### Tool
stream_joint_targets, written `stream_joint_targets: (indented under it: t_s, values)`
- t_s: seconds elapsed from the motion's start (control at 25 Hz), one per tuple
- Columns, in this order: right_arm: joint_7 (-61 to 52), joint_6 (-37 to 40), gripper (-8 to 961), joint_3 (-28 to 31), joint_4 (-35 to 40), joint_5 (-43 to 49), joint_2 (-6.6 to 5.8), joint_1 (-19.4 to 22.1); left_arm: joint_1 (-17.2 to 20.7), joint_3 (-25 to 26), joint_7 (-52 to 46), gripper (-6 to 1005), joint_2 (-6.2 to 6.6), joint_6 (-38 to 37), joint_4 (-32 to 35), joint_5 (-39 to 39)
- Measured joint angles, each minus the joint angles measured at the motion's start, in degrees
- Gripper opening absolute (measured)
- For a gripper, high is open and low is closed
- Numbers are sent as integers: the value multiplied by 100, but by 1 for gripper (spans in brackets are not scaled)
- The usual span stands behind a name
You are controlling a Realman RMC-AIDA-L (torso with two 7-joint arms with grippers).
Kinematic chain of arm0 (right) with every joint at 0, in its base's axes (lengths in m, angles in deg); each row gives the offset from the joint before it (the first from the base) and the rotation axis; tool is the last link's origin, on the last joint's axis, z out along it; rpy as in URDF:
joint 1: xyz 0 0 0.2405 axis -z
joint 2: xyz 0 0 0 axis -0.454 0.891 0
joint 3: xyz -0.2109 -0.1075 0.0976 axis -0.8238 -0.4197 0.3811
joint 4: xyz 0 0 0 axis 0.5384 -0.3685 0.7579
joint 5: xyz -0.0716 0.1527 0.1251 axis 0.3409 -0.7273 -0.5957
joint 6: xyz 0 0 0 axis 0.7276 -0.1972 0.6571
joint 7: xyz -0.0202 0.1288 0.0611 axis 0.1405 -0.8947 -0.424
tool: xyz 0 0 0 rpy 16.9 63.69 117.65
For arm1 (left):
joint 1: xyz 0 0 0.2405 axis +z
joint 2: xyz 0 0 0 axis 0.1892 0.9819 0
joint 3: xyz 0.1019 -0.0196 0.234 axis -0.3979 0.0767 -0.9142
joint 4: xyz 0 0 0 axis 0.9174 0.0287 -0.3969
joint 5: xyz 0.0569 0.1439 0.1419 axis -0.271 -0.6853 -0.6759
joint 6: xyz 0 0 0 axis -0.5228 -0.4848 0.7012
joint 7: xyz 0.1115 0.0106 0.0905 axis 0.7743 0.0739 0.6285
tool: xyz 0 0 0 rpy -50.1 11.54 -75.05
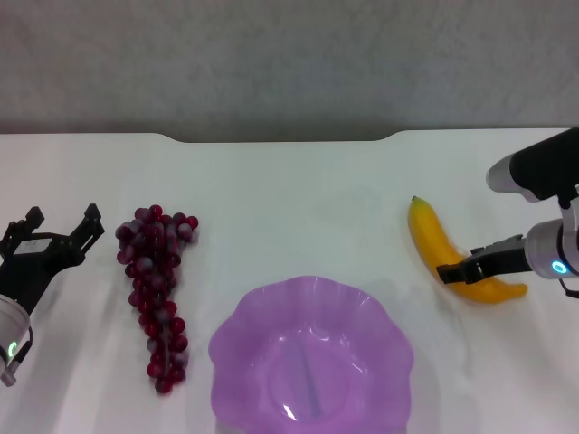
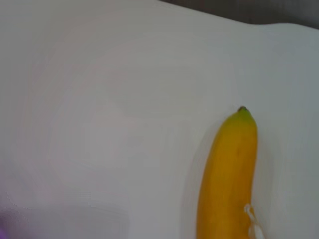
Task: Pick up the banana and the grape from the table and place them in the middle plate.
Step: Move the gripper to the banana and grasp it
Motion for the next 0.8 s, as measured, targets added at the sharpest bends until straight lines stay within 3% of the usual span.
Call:
stream_joint_targets:
  t_s: [0.8]
  values:
    - [122,236,674,-249,267,-47,37,13,8,0,0,892,0,0,1,25]
